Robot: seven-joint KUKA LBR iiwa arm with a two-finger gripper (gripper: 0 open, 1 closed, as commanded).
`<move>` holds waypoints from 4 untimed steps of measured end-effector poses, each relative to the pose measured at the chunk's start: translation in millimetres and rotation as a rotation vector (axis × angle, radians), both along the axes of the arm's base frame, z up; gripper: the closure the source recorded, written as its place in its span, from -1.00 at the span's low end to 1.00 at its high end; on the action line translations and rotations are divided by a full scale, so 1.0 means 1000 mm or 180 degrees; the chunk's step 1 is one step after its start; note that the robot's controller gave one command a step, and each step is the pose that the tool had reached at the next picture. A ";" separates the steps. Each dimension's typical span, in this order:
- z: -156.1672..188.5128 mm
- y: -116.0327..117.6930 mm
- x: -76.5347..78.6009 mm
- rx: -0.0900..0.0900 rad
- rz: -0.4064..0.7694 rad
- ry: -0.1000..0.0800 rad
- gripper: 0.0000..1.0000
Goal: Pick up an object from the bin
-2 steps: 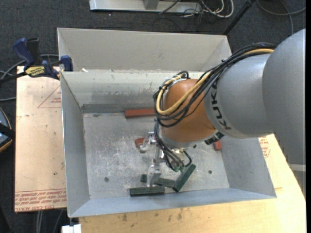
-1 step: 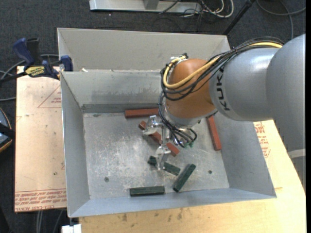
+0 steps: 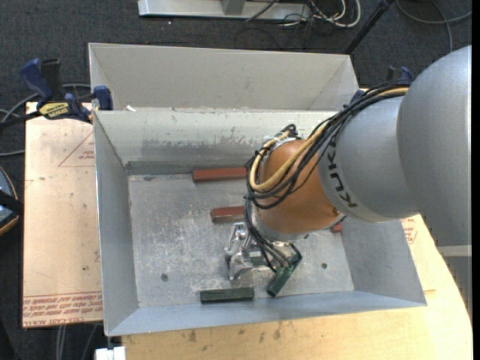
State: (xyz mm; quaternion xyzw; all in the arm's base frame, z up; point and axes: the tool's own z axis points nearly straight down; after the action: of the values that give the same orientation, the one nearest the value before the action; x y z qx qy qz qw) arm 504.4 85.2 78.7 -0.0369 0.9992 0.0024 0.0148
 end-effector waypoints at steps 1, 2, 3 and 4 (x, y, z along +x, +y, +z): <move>0.000 0.000 0.000 0.0001 -0.0003 0.0001 1.00; 0.003 0.000 -0.001 -0.0002 -0.0004 0.0019 1.00; 0.011 0.000 -0.003 -0.0012 -0.0002 0.0070 1.00; 0.018 0.000 -0.003 -0.0014 -0.0001 0.0082 1.00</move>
Offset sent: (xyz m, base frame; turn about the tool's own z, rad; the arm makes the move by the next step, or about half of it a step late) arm -0.0001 -0.0001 0.0377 -0.0001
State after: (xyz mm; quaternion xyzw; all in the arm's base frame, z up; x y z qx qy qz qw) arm 501.2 85.0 96.5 -0.0367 0.9993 0.0007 0.0018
